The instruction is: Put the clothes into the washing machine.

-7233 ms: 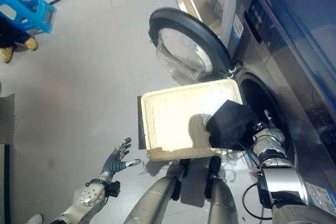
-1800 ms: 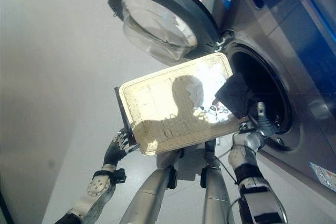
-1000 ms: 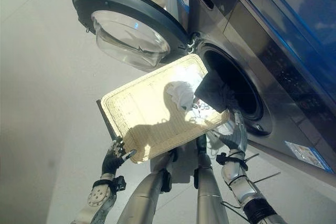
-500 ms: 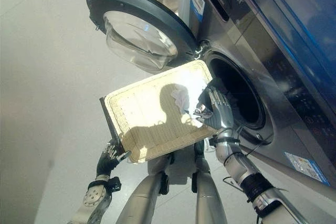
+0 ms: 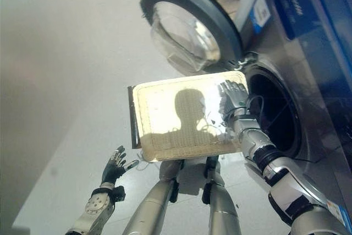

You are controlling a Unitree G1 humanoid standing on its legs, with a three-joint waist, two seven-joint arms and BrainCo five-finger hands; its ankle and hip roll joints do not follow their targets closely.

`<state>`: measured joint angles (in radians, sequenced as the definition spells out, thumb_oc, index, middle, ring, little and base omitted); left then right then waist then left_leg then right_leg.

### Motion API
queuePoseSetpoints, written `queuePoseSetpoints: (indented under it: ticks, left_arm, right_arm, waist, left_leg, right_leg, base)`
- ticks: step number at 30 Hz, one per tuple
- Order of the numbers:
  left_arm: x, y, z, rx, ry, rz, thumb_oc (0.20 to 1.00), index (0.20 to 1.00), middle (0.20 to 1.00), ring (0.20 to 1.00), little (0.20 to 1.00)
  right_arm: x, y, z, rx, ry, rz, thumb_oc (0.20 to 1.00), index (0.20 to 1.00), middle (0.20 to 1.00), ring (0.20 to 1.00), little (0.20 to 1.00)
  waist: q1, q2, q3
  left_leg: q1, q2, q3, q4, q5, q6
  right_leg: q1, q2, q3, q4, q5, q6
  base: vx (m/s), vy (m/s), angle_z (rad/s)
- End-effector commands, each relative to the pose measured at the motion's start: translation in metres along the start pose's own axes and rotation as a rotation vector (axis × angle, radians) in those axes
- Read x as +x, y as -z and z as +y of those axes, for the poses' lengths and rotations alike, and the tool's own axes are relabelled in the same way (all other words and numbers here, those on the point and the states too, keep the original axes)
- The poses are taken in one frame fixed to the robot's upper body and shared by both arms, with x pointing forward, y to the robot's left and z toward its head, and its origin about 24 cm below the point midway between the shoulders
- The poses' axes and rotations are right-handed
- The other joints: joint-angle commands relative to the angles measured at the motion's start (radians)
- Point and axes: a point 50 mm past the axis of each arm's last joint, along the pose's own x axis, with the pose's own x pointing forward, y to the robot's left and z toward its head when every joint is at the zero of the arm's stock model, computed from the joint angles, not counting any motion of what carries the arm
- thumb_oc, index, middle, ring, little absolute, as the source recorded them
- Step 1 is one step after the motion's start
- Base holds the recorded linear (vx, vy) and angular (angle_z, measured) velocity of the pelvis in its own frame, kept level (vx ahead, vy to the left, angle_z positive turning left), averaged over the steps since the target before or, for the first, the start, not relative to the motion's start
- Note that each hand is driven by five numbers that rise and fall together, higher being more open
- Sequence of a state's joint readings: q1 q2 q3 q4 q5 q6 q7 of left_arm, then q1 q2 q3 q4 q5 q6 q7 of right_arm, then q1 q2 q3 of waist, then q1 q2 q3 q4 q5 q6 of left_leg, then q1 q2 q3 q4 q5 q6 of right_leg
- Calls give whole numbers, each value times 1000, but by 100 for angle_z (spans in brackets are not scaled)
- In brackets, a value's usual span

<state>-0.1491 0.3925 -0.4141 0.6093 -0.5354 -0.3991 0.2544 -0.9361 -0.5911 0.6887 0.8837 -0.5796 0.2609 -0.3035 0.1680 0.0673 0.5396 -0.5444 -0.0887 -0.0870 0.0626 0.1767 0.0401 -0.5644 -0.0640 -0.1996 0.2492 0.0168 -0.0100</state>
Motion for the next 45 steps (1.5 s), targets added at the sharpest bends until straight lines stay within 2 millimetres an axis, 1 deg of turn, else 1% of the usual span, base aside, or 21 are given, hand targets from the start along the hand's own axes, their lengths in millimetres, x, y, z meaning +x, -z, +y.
queuePoseSetpoints:
  ticks: [1,4,8,11,13,14,15,16,18,19,20,25,29,31,32,33,34,35,39,41,45]
  left_arm:
    - [3,-9,-9,-11,51,-49,1000,1000,1000,1000,1000]
    - [5,-12,-10,3,70,-58,1000,1000,1000,1000,1000]
    - [6,-19,-19,23,127,-85,1000,1000,1000,1000,1000]
    - [6,-21,-22,27,144,-89,1000,1000,1000,1000,1000]
    - [3,-24,-30,16,182,-103,1000,1000,1000,1000,1000]
    - [0,-21,-33,7,194,-96,1000,1000,1000,1000,1000]
    - [2,-27,-36,2,201,-114,1000,1000,1000,1000,1000]
    - [0,-23,-36,1,204,-103,1000,1000,1000,1000,1000]
    - [-1,-26,-40,-7,218,-111,1000,1000,1000,1000,1000]
    - [1,-31,-45,-15,225,-132,1000,1000,1000,1000,1000]
    - [0,-32,-47,-20,228,-134,1000,1000,1000,1000,1000]
    - [-1,-33,-52,-39,214,-140,1000,1000,1000,1000,1000]
    - [-1,-34,-50,-75,175,-138,1000,1000,1000,1000,1000]
    - [-1,-33,-49,-84,162,-137,1000,1000,1000,1000,1000]
    - [-2,-32,-48,-95,145,-136,1000,1000,1000,1000,1000]
    - [-2,-32,-48,-95,145,-136,1000,1000,1000,1000,1000]
    - [-3,-31,-47,-106,132,-139,1000,1000,1000,1000,1000]
    - [-3,-31,-47,-106,132,-139,1000,1000,1000,1000,1000]
    - [-6,-29,-45,-131,103,-149,1000,1000,1000,1000,1000]
    - [-8,-27,-43,-150,76,-149,1000,1000,1000,1000,1000]
    - [-11,-20,-36,-149,30,-131,1000,1000,1000,1000,1000]
  right_arm:
    - [2,29,2,-188,-183,161,1000,1000,1000,1000,1000]
    - [1,40,9,-228,-295,259,1000,1000,1000,1000,1000]
    - [-1,53,14,-144,-394,427,1000,1000,1000,1000,1000]
    - [-4,59,17,-111,-422,486,1000,1000,1000,1000,1000]
    - [-14,75,24,-61,-505,611,1000,1000,1000,1000,1000]
    - [-19,80,31,-42,-529,650,1000,1000,1000,1000,1000]
    - [-18,82,28,-27,-521,663,1000,1000,1000,1000,1000]
    - [-21,83,32,-31,-532,667,1000,1000,1000,1000,1000]
    - [-24,87,35,8,-510,684,1000,1000,1000,1000,1000]
    - [-21,88,32,69,-453,685,573,573,573,573,573]
    - [-21,88,32,115,-406,676,200,200,200,200,200]
    - [-12,80,28,293,-237,588,200,200,200,200,200]
    - [-3,63,19,699,-57,502,200,200,200,200,200]
    - [-1,57,16,788,-3,472,200,200,200,200,200]
    - [1,51,11,892,69,430,200,200,200,200,200]
    - [1,51,11,892,69,430,200,200,200,200,200]
    - [1,44,7,1010,141,387,200,200,200,200,200]
    - [1,44,7,1010,141,387,200,200,200,200,200]
    - [1,31,-11,1201,263,296,200,200,200,200,200]
    - [-1,25,-28,1312,340,230,200,200,200,200,200]
    - [-9,25,-44,1448,417,151,200,200,200,200,200]
  waist:
    - [21,55,-20]
    - [42,58,-20]
    - [84,75,-20]
    - [92,81,-20]
    - [109,104,-20]
    - [112,108,-20]
    - [117,118,-20]
    - [115,115,-20]
    - [118,125,-20]
    - [122,139,-20]
    - [120,145,-20]
    - [101,151,-20]
    - [67,134,-20]
    - [58,128,-20]
    - [44,119,-20]
    - [44,119,-20]
    - [27,108,-20]
    - [27,108,-20]
    - [-9,92,-20]
    - [-34,81,-20]
    - [-68,56,-20]
  left_leg:
    - [-52,-22,45,33,2,1]
    - [-67,-22,33,36,7,0]
    - [-108,-31,4,53,15,-2]
    - [-120,-33,-2,57,18,-3]
    - [-152,-35,-17,63,27,-4]
    - [-135,-42,-22,61,5,-6]
    - [-170,-39,-26,64,32,-2]
    - [-144,-44,-27,61,8,-5]
    - [-159,-47,-32,61,12,-4]
    - [-206,-42,-34,64,41,-1]
    - [-215,-40,-32,65,42,-1]
    - [-243,-35,-23,59,44,-4]
    - [-263,-27,-11,57,40,-7]
    - [-264,-23,-6,55,38,-9]
    - [-264,-17,1,51,36,-11]
    - [-264,-17,1,51,36,-11]
    - [-258,-12,11,40,35,-13]
    - [-258,-12,11,40,35,-13]
    - [-238,-8,33,27,28,-14]
    - [-229,-10,47,38,17,-13]
    - [-205,-15,63,61,-10,-7]
  right_leg:
    - [-20,16,-47,18,47,27]
    - [-27,14,-69,25,43,23]
    - [-56,5,-104,51,35,17]
    - [-67,0,-112,58,36,17]
    - [-100,-10,-120,77,34,14]
    - [-94,-16,-106,93,7,24]
    - [-122,-15,-122,85,35,13]
    - [-106,-19,-107,98,7,24]
    - [-126,-21,-106,104,9,23]
    - [-169,-22,-121,96,42,14]
    - [-182,-24,-119,101,43,15]
    - [-224,-14,-93,97,52,18]
    - [-257,7,-58,73,70,22]
    - [-260,12,-49,68,74,23]
    - [-263,20,-37,60,79,25]
    - [-263,20,-37,60,79,25]
    - [-260,31,-23,44,87,26]
    - [-260,31,-23,44,87,26]
    - [-250,42,0,12,107,30]
    - [-243,41,16,-9,121,32]
    - [-223,40,38,-36,139,36]
  base:
    - [20,-121,20]
    - [29,-134,28]
    - [24,-156,16]
    - [17,-65,19]
    - [67,-90,6]
    - [23,-49,10]
    - [78,-58,14]
    - [10,-27,11]
    - [4,-25,15]
    - [-63,10,13]
    - [-66,26,8]
    - [-6,13,-2]
    - [-35,82,-9]
    - [-24,69,-25]
    - [-18,60,-27]
    - [-33,82,-34]
    - [-21,44,-19]
    - [-32,63,-37]
    - [-40,76,-21]
    - [-53,139,-29]
    - [-34,102,-25]
